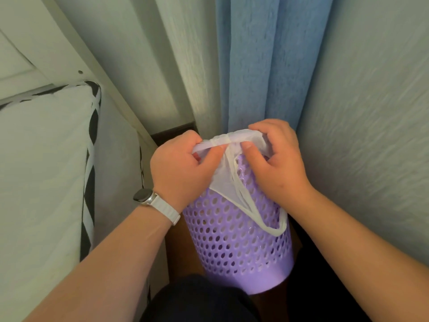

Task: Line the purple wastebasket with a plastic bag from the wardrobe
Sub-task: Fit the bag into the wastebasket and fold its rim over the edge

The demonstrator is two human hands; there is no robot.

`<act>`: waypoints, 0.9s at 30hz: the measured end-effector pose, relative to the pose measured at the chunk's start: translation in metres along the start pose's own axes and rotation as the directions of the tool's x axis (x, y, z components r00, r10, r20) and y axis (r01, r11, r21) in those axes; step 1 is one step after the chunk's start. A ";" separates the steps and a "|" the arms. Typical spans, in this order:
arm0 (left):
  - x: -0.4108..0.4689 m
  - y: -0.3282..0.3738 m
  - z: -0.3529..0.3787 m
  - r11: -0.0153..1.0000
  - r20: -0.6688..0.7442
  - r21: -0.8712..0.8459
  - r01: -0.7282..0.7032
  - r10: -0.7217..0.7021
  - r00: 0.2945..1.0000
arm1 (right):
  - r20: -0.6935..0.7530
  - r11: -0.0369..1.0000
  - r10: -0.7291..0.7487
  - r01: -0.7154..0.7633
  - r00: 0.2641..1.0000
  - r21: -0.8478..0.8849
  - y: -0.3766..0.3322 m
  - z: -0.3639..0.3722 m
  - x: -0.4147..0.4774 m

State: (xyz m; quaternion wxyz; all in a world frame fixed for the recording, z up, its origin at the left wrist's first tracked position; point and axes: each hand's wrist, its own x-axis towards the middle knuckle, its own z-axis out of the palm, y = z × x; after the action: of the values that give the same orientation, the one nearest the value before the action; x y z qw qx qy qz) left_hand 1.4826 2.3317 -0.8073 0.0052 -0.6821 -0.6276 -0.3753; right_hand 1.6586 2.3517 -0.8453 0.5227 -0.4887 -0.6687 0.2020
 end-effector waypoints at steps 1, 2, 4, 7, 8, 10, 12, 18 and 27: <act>0.000 0.000 0.000 1.000 -0.006 -0.001 -0.007 0.007 1.000 | -0.008 1.000 0.011 -0.011 1.000 0.003 0.000 -0.001 0.001; 0.000 0.000 0.001 1.000 -0.007 -0.002 -0.015 0.015 1.000 | -0.018 1.000 0.020 -0.020 1.000 0.001 0.000 -0.003 0.001; -0.001 0.002 0.002 0.999 -0.008 -0.019 -0.029 0.029 1.000 | -0.038 1.000 0.019 -0.019 0.999 -0.016 -0.001 -0.005 0.002; 0.002 0.004 0.003 0.996 0.000 -0.014 -0.089 0.089 0.996 | -0.062 0.999 -0.007 0.005 0.998 -0.034 -0.003 -0.007 0.004; 0.003 0.003 0.002 0.991 0.006 0.012 -0.130 0.130 0.992 | -0.069 0.999 -0.017 0.014 0.997 -0.044 -0.003 -0.006 0.004; 0.003 0.004 0.001 0.979 0.019 0.039 -0.201 0.200 0.980 | -0.086 0.996 -0.041 0.034 0.995 -0.080 -0.003 -0.004 0.003; 0.002 0.007 0.000 0.970 0.041 0.024 -0.241 0.240 0.970 | -0.097 0.993 -0.062 0.051 0.993 -0.104 -0.002 0.001 -0.001; 0.004 0.004 0.002 0.946 0.040 0.098 -0.308 0.305 0.951 | -0.101 0.996 -0.051 0.043 0.994 -0.082 -0.002 0.014 -0.009; 0.005 -0.002 0.009 0.987 0.036 0.052 -0.154 0.152 0.988 | -0.059 0.997 -0.070 0.067 0.996 -0.049 0.005 0.002 -0.013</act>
State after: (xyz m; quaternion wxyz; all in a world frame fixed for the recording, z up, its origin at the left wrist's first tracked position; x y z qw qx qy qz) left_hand 1.4852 2.3402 -0.8121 0.0424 -0.7337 -0.5834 -0.3457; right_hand 1.6584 2.3430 -0.8562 0.5379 -0.4836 -0.6733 0.1532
